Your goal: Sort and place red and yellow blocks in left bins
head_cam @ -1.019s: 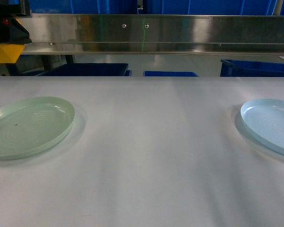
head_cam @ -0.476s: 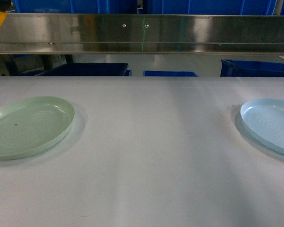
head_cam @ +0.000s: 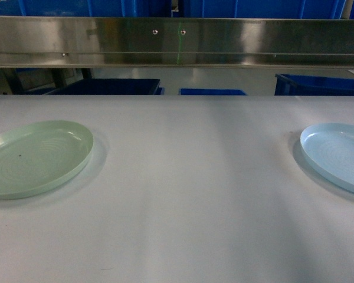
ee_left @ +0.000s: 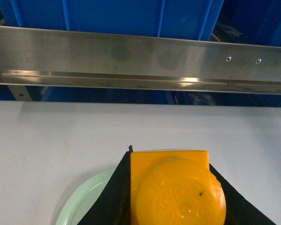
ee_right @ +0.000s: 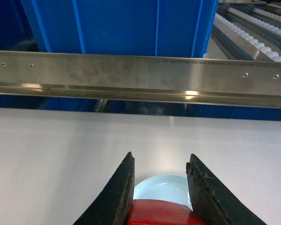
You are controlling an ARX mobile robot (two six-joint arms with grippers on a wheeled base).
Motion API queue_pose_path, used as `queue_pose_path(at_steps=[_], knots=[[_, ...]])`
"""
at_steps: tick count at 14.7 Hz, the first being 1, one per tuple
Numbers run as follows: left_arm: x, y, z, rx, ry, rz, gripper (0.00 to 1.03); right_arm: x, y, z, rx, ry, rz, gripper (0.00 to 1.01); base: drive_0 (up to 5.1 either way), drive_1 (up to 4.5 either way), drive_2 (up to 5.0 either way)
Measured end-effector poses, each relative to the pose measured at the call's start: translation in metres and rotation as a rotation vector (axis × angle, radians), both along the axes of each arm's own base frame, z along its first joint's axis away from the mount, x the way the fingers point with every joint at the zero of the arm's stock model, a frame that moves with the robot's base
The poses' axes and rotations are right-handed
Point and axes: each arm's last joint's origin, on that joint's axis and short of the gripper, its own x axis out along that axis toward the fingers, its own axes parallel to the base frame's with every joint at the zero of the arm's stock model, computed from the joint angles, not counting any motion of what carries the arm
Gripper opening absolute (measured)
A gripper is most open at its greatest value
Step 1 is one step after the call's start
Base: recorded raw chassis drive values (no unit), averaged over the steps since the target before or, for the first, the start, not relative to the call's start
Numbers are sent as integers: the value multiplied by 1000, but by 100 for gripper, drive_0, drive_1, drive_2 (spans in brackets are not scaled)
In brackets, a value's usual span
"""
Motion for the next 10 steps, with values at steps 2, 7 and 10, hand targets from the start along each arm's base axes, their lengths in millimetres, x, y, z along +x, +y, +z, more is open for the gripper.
queue_pose_path(at_steps=[2,7,10], knots=[[0,0,0,0,-2,0,27,1,0,-2,0,8,0,28,0,0,0],[-1,-4,-3,-2,1,-16,27,1,1,-10,-48,33,-14,28,0,0,0],[-1,-4,-3,-4,1,-27,27,1,1,-10,-43,35,-9,28,0,0,0]])
